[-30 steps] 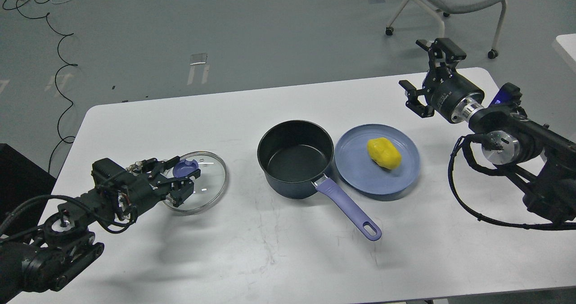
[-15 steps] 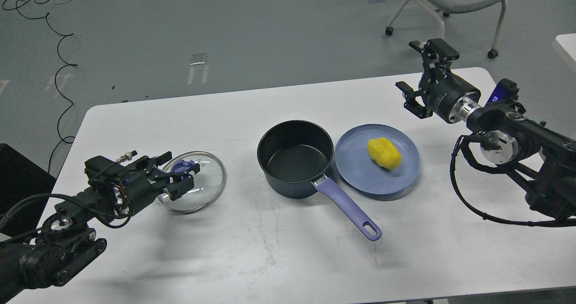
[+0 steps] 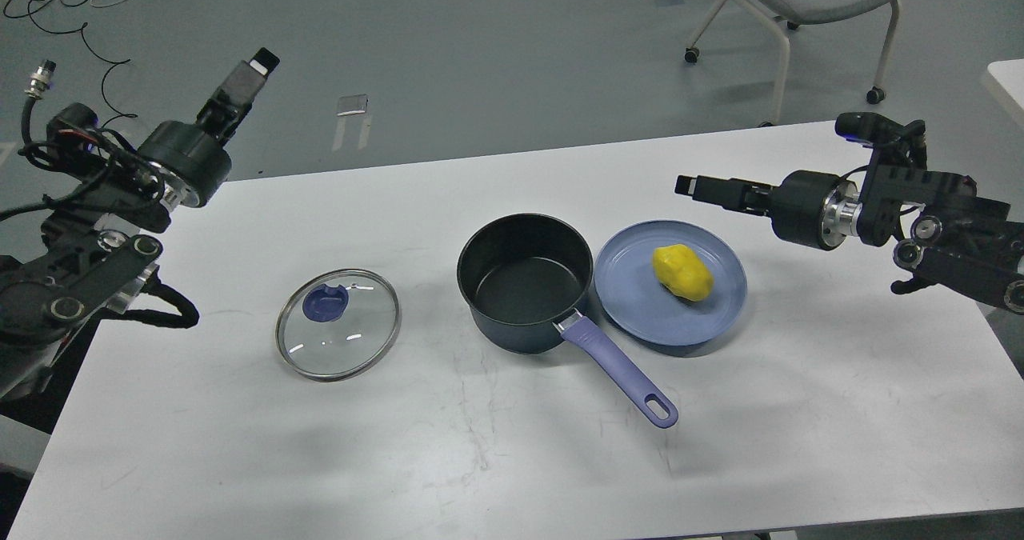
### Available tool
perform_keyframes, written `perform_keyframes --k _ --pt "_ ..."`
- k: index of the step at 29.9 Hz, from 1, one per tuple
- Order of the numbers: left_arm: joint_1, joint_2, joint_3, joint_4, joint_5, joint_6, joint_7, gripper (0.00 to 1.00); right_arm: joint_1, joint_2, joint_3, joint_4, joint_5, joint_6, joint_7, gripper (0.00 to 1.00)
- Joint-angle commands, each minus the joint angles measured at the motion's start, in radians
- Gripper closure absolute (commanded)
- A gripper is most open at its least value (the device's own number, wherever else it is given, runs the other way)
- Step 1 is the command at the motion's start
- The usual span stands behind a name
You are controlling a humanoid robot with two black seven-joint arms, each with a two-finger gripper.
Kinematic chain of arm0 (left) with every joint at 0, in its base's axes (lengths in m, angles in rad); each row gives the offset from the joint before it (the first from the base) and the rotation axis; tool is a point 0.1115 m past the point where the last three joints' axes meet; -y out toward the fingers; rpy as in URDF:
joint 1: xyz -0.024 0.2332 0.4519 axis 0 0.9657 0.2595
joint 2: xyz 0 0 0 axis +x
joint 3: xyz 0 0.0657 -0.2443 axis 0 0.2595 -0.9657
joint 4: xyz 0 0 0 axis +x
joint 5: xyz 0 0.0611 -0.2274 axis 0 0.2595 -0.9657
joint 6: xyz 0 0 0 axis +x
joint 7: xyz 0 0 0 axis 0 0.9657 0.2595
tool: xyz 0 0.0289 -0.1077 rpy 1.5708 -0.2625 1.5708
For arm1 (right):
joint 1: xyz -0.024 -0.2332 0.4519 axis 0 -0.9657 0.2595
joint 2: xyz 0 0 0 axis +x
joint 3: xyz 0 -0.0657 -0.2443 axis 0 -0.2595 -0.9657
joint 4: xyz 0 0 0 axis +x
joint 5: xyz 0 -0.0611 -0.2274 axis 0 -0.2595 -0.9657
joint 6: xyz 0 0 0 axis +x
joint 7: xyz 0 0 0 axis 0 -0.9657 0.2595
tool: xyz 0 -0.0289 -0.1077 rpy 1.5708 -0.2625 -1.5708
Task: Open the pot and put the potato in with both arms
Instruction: 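Release the lid and raise the left gripper away, then reach the right gripper to the yellow potato and grasp it, then lift the potato and carry it over the open pot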
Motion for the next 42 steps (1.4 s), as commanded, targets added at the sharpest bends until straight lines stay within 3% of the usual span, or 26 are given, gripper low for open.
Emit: perform_keyframes --k 1,4,8,13,19,24,32,35,42 --pt "-0.044 -0.002 -0.015 0.007 -0.195 -0.116 0.068 0.02 0.022 -0.002 -0.077 -0.001 -0.150 -0.001 0.038 0.00" --pt "-0.047 -0.007 -0.058 0.008 -0.376 -0.208 0.178 0.02 0.017 0.008 -0.121 -0.015 -0.222 -0.004 0.044 0.01" --pt "-0.041 -0.018 -0.100 0.005 -0.519 -0.293 0.246 0.02 0.014 0.015 -0.178 -0.044 -0.242 -0.023 0.046 0.02" --pt "-0.038 -0.076 -0.104 0.004 -0.576 -0.357 0.254 0.02 0.013 0.084 -0.229 -0.100 -0.242 -0.117 0.046 0.03" --pt "-0.038 -0.145 -0.141 -0.016 -0.582 -0.371 0.257 0.02 0.020 0.137 -0.256 -0.133 -0.242 -0.166 0.047 0.09" --pt "-0.038 -0.193 -0.144 -0.016 -0.579 -0.370 0.255 0.02 0.016 0.150 -0.261 -0.141 -0.242 -0.168 0.072 0.31" --pt "-0.037 -0.203 -0.132 -0.006 -0.565 -0.364 0.252 0.02 0.008 0.149 -0.278 -0.161 -0.242 -0.175 0.090 0.39" --pt "-0.032 -0.203 -0.127 -0.004 -0.565 -0.359 0.251 0.02 0.013 0.149 -0.278 -0.162 -0.242 -0.175 0.087 0.71" --pt "-0.032 -0.203 -0.127 -0.004 -0.565 -0.356 0.249 0.02 0.062 0.141 -0.264 -0.159 -0.230 -0.200 0.084 0.72"
